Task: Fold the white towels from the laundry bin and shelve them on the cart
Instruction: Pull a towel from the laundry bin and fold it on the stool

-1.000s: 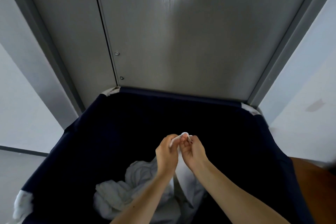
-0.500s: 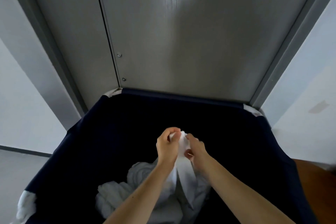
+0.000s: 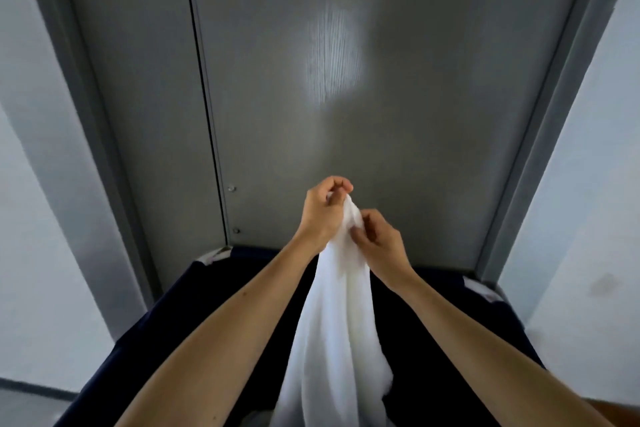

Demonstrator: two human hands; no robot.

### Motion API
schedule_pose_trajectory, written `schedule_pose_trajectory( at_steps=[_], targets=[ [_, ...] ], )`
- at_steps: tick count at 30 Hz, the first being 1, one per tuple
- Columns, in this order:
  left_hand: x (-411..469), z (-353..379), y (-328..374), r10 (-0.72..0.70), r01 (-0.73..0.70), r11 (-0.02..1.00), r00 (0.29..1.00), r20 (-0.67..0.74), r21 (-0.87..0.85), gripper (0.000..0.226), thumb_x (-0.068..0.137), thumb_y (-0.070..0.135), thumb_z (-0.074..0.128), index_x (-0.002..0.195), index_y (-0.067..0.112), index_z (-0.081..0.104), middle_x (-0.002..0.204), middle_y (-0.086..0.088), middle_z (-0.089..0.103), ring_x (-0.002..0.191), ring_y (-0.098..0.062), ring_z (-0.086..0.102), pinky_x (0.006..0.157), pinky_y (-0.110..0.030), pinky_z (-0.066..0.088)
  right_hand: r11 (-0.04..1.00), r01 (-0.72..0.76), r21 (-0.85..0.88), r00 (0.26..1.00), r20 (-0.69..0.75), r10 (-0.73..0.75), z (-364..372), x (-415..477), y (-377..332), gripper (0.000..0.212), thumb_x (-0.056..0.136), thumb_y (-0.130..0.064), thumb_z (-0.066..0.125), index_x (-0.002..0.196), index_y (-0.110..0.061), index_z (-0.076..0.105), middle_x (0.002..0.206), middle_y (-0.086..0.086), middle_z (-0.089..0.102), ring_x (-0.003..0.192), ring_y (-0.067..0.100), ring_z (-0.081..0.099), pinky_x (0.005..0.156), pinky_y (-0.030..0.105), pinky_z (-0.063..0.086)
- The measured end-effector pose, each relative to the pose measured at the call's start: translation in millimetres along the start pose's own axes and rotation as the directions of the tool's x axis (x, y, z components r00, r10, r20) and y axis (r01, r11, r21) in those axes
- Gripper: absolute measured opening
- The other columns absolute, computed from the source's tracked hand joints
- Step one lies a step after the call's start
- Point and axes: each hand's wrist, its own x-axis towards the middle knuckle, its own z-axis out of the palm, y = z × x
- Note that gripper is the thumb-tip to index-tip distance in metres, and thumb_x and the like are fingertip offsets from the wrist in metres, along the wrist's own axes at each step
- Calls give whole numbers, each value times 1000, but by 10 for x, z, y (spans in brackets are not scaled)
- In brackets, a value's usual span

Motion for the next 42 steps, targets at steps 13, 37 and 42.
schedule_pose_trajectory(
  at_steps=[13, 37, 42],
  targets=[
    [292, -118, 688, 217, -217, 974, 976, -15, -70, 42, 94, -8, 35, 65, 19, 50, 64, 4, 48, 52, 0, 39, 53, -15, 32, 990, 141, 2, 986, 91, -141, -318, 355, -464, 31, 80, -23, 55, 55, -7, 45, 49, -15, 36, 46, 3, 31, 50, 23, 25],
    [45, -1015, 82, 180, -101, 954, 945, -272, 281, 36, 94, -2, 35, 72, 20, 53, 73, 6, 53, 61, 1, 47, 59, -13, 34, 821, -177, -542, 930, 181, 320, -188, 22, 317, 41, 95, -12, 38, 54, -10, 36, 64, 3, 45, 70, 20, 47, 56, 25, 31],
    [-186, -1062, -303, -150, 156, 810, 987, -58, 565, 30, 80, 48, 67, 97, 24, 63, 82, 7, 63, 80, -10, 57, 74, -21, 38, 780, -23, -625, 970, 176, 169, -108, 44, 252, 38, 89, -10, 44, 53, -7, 34, 66, 15, 52, 67, 25, 49, 58, 27, 31]
  ],
)
